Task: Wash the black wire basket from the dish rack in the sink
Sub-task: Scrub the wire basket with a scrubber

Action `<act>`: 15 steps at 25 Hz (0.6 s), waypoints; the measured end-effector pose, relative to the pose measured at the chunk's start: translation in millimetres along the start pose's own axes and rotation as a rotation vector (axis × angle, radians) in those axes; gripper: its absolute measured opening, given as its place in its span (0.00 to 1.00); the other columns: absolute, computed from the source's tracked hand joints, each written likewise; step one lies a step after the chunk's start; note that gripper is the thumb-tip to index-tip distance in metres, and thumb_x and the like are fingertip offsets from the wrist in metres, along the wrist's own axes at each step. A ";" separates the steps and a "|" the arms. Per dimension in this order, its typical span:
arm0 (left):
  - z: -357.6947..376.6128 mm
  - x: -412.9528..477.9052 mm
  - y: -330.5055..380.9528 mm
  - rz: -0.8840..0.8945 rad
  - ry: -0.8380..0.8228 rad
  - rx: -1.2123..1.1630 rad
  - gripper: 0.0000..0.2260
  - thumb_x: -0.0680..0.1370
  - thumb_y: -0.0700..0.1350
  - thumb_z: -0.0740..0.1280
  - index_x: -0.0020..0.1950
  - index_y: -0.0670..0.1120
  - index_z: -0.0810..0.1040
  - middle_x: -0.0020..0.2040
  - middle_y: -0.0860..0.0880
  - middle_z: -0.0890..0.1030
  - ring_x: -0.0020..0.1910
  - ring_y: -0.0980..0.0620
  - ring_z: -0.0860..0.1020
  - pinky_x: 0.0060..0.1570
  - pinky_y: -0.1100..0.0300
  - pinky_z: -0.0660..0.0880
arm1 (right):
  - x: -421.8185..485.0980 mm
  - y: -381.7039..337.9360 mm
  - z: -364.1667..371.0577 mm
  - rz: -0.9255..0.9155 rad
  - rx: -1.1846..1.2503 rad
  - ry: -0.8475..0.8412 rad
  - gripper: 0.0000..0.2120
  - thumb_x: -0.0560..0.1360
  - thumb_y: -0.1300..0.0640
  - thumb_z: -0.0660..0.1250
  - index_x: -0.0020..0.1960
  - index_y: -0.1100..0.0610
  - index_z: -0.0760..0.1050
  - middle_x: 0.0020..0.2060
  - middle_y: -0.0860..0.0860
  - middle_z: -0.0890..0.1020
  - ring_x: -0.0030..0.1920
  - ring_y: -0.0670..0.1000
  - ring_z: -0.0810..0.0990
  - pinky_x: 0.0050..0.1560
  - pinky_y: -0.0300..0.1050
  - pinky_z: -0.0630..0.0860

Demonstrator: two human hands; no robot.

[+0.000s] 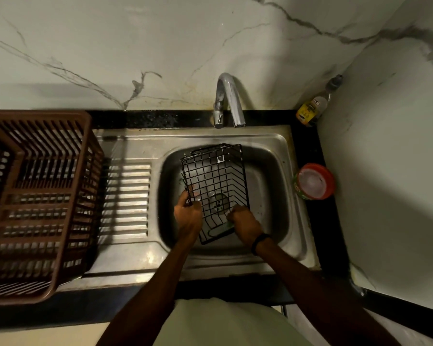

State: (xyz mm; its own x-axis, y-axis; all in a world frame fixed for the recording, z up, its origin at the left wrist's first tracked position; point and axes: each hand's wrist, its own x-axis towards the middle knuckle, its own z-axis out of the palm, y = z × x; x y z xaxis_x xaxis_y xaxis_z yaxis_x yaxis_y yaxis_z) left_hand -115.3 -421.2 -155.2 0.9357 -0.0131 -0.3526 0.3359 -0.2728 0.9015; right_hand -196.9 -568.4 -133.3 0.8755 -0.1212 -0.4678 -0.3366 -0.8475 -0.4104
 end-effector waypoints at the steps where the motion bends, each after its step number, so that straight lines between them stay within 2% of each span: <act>1: 1.7 -1.5 2.5 0.019 0.001 0.025 0.20 0.78 0.53 0.66 0.69 0.50 0.77 0.53 0.48 0.84 0.43 0.58 0.83 0.44 0.52 0.83 | 3.9 -0.2 -0.6 0.071 0.046 0.060 0.12 0.78 0.69 0.60 0.57 0.69 0.78 0.57 0.65 0.78 0.59 0.64 0.75 0.61 0.54 0.71; 3: 4.9 -0.5 7.6 0.057 0.003 0.032 0.19 0.78 0.53 0.67 0.69 0.51 0.77 0.52 0.50 0.84 0.45 0.54 0.83 0.44 0.53 0.83 | 6.2 -22.4 6.2 0.088 0.073 0.106 0.12 0.77 0.69 0.60 0.58 0.69 0.77 0.57 0.66 0.77 0.59 0.65 0.75 0.60 0.56 0.71; 5: 6.0 1.2 15.9 0.048 0.042 0.026 0.17 0.80 0.48 0.67 0.69 0.48 0.78 0.47 0.50 0.84 0.40 0.54 0.81 0.39 0.56 0.79 | -1.7 -46.4 20.1 -0.020 0.060 0.021 0.13 0.76 0.69 0.62 0.59 0.68 0.77 0.57 0.65 0.77 0.59 0.64 0.75 0.60 0.55 0.72; 7: 4.8 1.5 16.1 0.027 0.080 -0.024 0.19 0.79 0.52 0.67 0.68 0.46 0.79 0.46 0.48 0.85 0.38 0.54 0.81 0.38 0.55 0.80 | -10.4 -42.3 22.8 -0.133 -0.003 -0.014 0.13 0.78 0.67 0.62 0.62 0.65 0.76 0.57 0.61 0.78 0.58 0.58 0.76 0.60 0.46 0.71; 9: 1.6 -2.3 13.5 0.008 0.072 -0.043 0.19 0.79 0.50 0.67 0.69 0.46 0.78 0.44 0.51 0.84 0.38 0.58 0.82 0.39 0.54 0.81 | -6.2 -20.0 16.6 -0.001 -0.064 0.065 0.13 0.80 0.63 0.61 0.63 0.61 0.75 0.56 0.56 0.77 0.57 0.53 0.76 0.57 0.38 0.71; 10: 1.9 -4.0 13.3 -0.006 0.054 -0.019 0.18 0.81 0.47 0.68 0.70 0.46 0.77 0.44 0.52 0.83 0.36 0.61 0.81 0.38 0.55 0.81 | -1.3 -8.5 18.0 0.080 -0.025 0.126 0.13 0.80 0.63 0.60 0.63 0.61 0.75 0.57 0.57 0.76 0.58 0.54 0.75 0.59 0.41 0.71; 12: 5.9 -3.5 12.0 0.002 0.030 0.046 0.20 0.81 0.43 0.68 0.73 0.50 0.74 0.50 0.50 0.83 0.34 0.62 0.80 0.35 0.58 0.79 | 3.6 -8.5 17.2 0.159 -0.024 0.157 0.12 0.79 0.66 0.60 0.60 0.64 0.76 0.58 0.62 0.76 0.59 0.61 0.74 0.61 0.52 0.72; 14: 7.9 -3.3 16.9 0.011 0.029 0.071 0.20 0.80 0.42 0.68 0.72 0.50 0.75 0.55 0.48 0.83 0.35 0.61 0.80 0.35 0.61 0.78 | 4.4 -27.2 30.9 0.077 0.030 0.135 0.09 0.79 0.63 0.60 0.56 0.62 0.76 0.55 0.61 0.78 0.55 0.61 0.76 0.60 0.58 0.74; 15: 8.1 -2.2 17.1 0.015 0.038 0.076 0.18 0.80 0.41 0.68 0.70 0.49 0.77 0.52 0.49 0.84 0.36 0.63 0.79 0.36 0.63 0.78 | -1.4 -34.2 34.3 0.001 0.018 0.122 0.08 0.80 0.62 0.59 0.55 0.61 0.76 0.55 0.61 0.78 0.54 0.60 0.77 0.61 0.58 0.74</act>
State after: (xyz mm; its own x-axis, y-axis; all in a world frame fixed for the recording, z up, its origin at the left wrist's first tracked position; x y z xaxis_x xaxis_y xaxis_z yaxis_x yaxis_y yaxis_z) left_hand -112.5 -433.6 -141.1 0.9445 0.0180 -0.3280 0.3137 -0.3456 0.8844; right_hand -198.5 -521.5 -145.4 0.9105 -0.1846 -0.3701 -0.3425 -0.8382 -0.4244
